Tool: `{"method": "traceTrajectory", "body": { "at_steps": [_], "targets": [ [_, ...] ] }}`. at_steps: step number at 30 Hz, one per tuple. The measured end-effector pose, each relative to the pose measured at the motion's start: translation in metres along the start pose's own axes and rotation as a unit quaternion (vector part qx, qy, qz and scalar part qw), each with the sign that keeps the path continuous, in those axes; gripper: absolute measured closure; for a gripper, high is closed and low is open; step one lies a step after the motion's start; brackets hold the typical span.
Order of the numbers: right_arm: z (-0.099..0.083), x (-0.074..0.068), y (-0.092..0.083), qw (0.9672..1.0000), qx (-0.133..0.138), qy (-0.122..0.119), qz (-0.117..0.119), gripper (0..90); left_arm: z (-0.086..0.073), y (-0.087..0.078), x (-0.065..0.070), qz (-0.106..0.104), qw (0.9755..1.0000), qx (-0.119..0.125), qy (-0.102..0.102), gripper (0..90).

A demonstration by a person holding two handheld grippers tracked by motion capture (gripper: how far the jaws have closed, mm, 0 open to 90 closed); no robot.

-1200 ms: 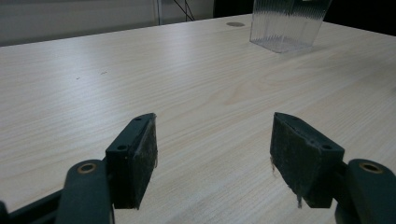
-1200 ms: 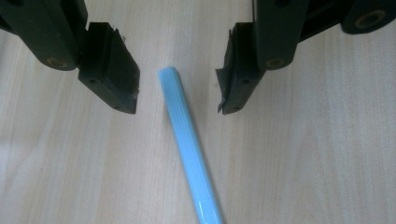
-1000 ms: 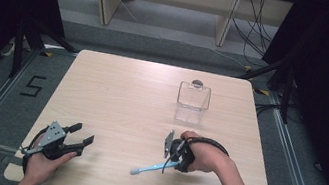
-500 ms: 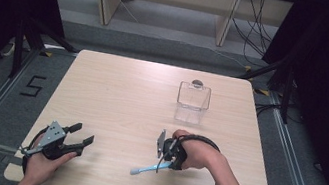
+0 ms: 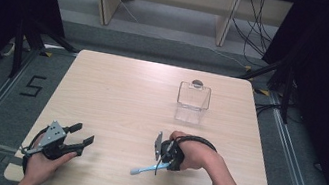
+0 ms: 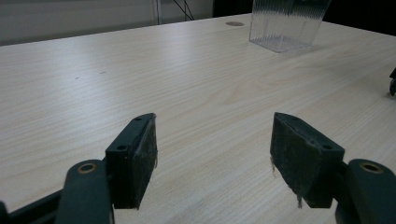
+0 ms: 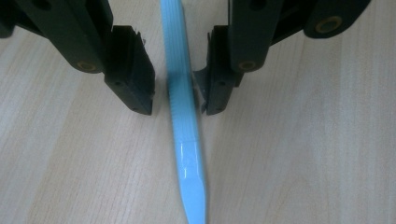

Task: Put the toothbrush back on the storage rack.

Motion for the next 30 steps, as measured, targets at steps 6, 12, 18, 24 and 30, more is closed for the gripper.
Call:
{"method": "traceTrajectory", "body": {
  "at_steps": [6, 12, 18, 24, 30],
  "targets": [
    [0.007, 0.001, 0.003, 0.9998, 0.014, -0.014, 0.007, 66.2, 0.0, 0.0, 0.0, -0.002, 1.0, 0.001, -0.002, 31.3],
    [0.008, 0.0, 0.0, 0.9999, 0.0, -0.011, 0.001, 67.3, 0.0, 0.0, 0.0, -0.002, 1.0, 0.0, -0.001, 31.3],
    [0.012, -0.001, 0.001, 0.9999, 0.006, -0.011, 0.008, 68.1, 0.0, 0.0, 0.0, -0.002, 1.0, -0.002, -0.001, 31.2],
    [0.016, -0.001, 0.0, 0.9998, 0.007, -0.012, 0.013, 70.2, 0.0, 0.0, 0.0, -0.001, 1.0, -0.003, -0.001, 31.2],
    [0.022, -0.002, 0.003, 0.9992, 0.026, -0.01, 0.03, 73.0, 0.0, 0.0, -0.001, -0.002, 1.0, -0.003, -0.002, 31.2]
  ]
}}
Point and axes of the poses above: each handheld gripper's, and its own axes: y roughly forward along the jaws, z roughly out of its top, x roughly to its right, the point moved 5 cm from there along y, roughly forward along the jaws, and after that the axes turned 8 degrees about -x, right-handed, at the moved point
